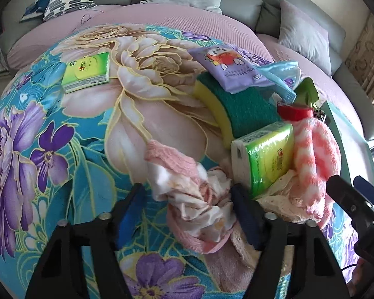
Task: Organize soft objects
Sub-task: 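Grasp the pink satin cloth with the left gripper while the right gripper grasps the pink striped knit hat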
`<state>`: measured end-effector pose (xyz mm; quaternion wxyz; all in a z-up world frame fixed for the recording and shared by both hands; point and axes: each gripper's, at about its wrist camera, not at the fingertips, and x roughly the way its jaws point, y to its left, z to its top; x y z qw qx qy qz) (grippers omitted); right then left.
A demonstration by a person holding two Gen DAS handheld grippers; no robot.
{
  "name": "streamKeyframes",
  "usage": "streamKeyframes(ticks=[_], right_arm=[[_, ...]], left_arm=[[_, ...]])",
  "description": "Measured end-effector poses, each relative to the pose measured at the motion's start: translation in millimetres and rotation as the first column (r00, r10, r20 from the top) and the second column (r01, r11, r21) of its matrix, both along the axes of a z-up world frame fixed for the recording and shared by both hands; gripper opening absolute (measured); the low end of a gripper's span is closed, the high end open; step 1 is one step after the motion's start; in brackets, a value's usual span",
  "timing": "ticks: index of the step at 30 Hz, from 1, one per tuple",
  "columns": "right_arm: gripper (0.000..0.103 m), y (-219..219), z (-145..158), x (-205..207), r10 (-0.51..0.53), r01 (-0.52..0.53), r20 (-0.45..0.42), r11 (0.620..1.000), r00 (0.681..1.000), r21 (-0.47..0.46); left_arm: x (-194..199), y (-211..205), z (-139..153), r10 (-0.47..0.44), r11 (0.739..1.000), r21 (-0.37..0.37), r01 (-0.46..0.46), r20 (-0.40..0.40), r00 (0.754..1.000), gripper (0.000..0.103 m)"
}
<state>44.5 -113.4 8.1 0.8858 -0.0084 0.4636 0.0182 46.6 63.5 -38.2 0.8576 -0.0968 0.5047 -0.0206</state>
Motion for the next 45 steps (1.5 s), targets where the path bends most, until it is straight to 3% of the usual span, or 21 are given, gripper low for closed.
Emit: streamKeyframes(ticks=[2,4,10,21,30,33,35,37,45], right_arm=[[0.103,0,0,0,0.004,-0.004,0.003,1.000,1.000,0.004],[0.103,0,0,0,0.008,-0.008,0.005,1.000,1.000,0.008],[0.103,4,2,-2,0.031,-0.031,0.015,0.999,0.999,0.022],[0.103,21,1,-4,0.108,-0.110,0.029,0.990,0.994,0.086],[0.103,39,-13,-2,0.142,-0.143,0.009,0.989,0.990,0.046],[0.090,33,-14,2,0.134,-0.134,0.011,0.989,0.991,0.066],[0.086,29,-15,2,0.119,-0.119,0.014,0.991,0.993,0.054],[0.070,26,-16,4,0.119,-0.120,0.015,0.992,0.993,0.039],[0.038,33,-21,5,0.170,-0.170,0.026,0.985,0.985,0.018]], left_arm=[[-2,-2,1,-0.009,1.000,-0.004,0.009,0.007,1.000,0.056],[-2,-4,1,-0.028,0.999,-0.035,0.028,0.010,1.000,0.040],[-2,-2,5,-0.037,0.997,-0.067,0.039,0.023,0.999,0.022],[-16,23,21,0.037,0.998,-0.051,-0.032,0.092,0.995,0.018],[-19,41,28,0.093,0.995,-0.041,-0.089,0.110,0.990,0.018],[-19,41,26,0.089,0.995,-0.043,-0.084,0.107,0.990,0.018],[-19,42,25,0.091,0.995,-0.044,-0.086,0.103,0.991,0.018],[-20,42,25,0.094,0.995,-0.047,-0.090,0.101,0.990,0.018],[-18,39,21,0.089,0.995,-0.047,-0.086,0.086,0.992,0.018]])
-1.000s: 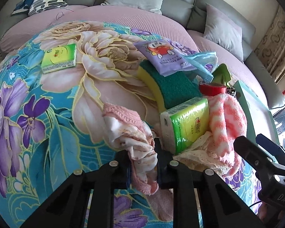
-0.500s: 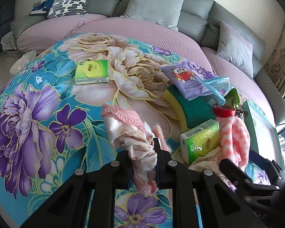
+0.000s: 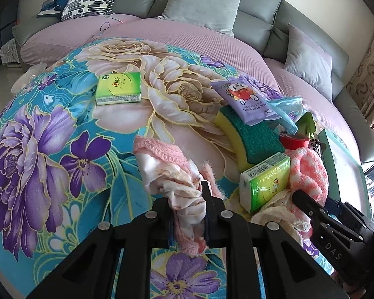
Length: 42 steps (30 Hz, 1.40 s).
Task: Organize soft objects
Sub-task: 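Grasp the pink satin cloth with the left gripper while the right gripper grasps the pink striped knit hat, then lift and carry the pink cloth and striped hat over the white tray with both grippers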
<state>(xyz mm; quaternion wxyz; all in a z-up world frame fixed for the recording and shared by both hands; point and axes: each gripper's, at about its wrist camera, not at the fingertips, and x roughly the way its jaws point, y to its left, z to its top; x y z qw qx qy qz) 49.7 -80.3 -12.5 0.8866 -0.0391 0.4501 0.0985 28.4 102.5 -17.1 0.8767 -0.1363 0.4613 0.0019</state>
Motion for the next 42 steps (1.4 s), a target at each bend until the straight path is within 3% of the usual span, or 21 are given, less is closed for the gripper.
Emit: streamKeyframes(ticks=[9,17,28,36,42], right_arm=[[0.022,-5,20,-7,0.003,-0.006,0.101,1.000,0.995,0.026],[0.021,-14,50,-18,-0.017,0.002,0.211,0.997,0.977,0.073],[0.021,-32,109,-52,-0.043,-0.024,0.422,0.988,0.906,0.151],[0.021,-52,116,-49,-0.084,0.018,0.404,0.986,0.911,0.164],[0.021,-104,109,-42,-0.206,0.170,0.368,0.977,0.907,0.129]], left_arm=[[-2,2,6,0.006,1.000,-0.004,-0.006,0.022,1.000,0.018],[-4,1,16,0.006,1.000,0.001,-0.006,0.050,0.999,0.018],[-13,-3,40,0.004,1.000,0.014,-0.006,0.118,0.993,0.018],[-14,-20,54,-0.029,0.999,0.043,0.023,0.145,0.989,0.018],[-7,-53,67,-0.101,0.993,0.075,0.091,0.155,0.983,0.018]])
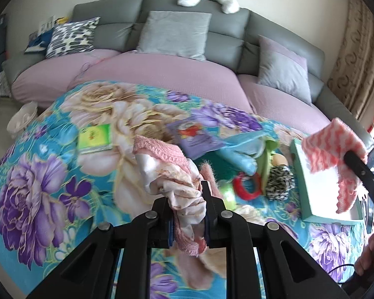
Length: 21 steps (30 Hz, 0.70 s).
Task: Organize soft objects
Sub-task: 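Lift and carry the pink cloth and striped hat over the white tray with both grippers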
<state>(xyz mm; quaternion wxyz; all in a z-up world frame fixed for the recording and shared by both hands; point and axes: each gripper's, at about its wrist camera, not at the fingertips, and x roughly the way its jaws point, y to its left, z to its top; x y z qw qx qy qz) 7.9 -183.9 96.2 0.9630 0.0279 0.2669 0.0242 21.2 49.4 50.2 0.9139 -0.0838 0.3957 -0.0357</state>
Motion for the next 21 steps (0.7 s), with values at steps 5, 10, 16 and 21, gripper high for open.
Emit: streamKeyframes(ticks=[5,10,16,21], right_arm=[[0.021,-57,-9,2,-0.147,0.147,-0.038,0.989,0.988,-0.009],[0.021,-102,-11,-2,-0.242,0.241,-0.044,0.970,0.969,-0.012],[0.021,-152,-17,-4,-0.322,0.324,-0.051,0.945,0.945,0.037],[0.021,-173,-25,1,-0.370,0.373,-0.073,0.927,0.926,0.043]], left_arm=[[11,-44,12,-0.095,0.995,0.037,0.095,-0.007,0.995,0.018],[21,-100,32,-0.209,0.976,0.066,0.207,0.024,0.978,0.018],[42,-169,38,-0.330,0.943,0.067,0.327,0.051,0.942,0.018],[70,-224,24,-0.430,0.903,0.029,0.429,0.040,0.902,0.019]])
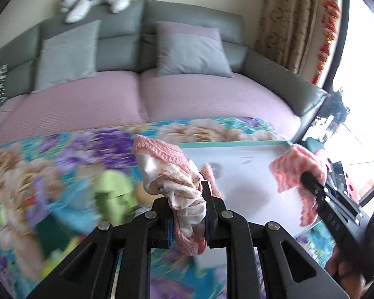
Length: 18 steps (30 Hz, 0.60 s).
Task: Organize soft objects
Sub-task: 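Lift and carry the pink cloth and striped hat over the white tray with both grippers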
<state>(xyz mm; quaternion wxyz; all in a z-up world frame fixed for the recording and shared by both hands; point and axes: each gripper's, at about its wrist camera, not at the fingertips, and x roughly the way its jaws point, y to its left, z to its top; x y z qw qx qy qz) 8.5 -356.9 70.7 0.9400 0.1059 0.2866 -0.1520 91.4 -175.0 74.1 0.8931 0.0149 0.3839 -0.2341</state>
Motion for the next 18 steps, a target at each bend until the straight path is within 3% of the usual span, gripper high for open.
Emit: streamKeyframes(ticks=[6,18], right_arm=[[0.021,-12,-9,6,-0.019,0.019,-0.006,0.999,1.000,0.026],[0.021,-26,-17,13,-0.087,0.087,-0.004,0.996,0.996,0.030]], left_arm=[[21,-51,-28,-0.098,0.993,0.063,0.100,-0.024,0.995,0.019],[41,-86,-42,-0.190,0.981,0.036,0.190,0.004,0.982,0.019]])
